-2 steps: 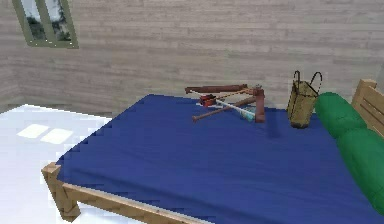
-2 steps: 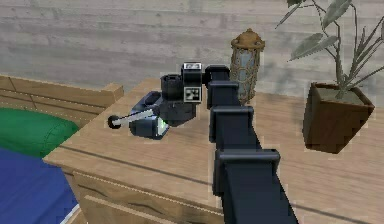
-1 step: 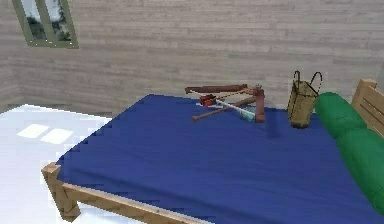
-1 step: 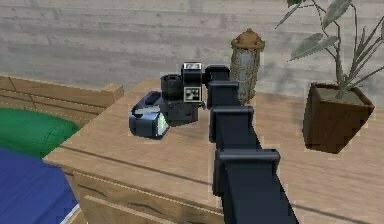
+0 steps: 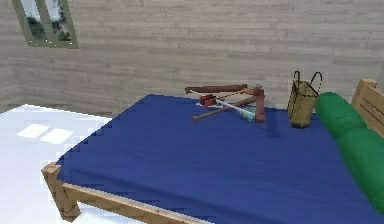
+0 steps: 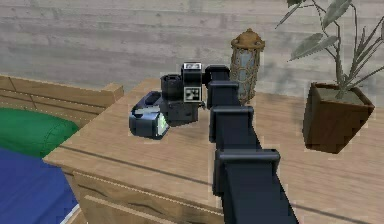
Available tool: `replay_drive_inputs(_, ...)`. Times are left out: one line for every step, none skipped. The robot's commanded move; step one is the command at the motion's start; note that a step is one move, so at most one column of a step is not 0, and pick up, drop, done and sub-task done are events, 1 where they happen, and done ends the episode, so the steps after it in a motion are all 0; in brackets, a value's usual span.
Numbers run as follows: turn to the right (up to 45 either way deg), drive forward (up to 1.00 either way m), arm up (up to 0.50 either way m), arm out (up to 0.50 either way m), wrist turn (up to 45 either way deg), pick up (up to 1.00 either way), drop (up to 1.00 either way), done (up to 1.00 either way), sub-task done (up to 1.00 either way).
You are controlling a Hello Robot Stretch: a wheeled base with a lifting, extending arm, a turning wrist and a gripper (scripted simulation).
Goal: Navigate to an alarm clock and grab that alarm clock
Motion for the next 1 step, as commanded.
replay_drive_inputs(0.0,0.00,0.00,0.00,0.0,0.00,0.00,1.00,0.00)
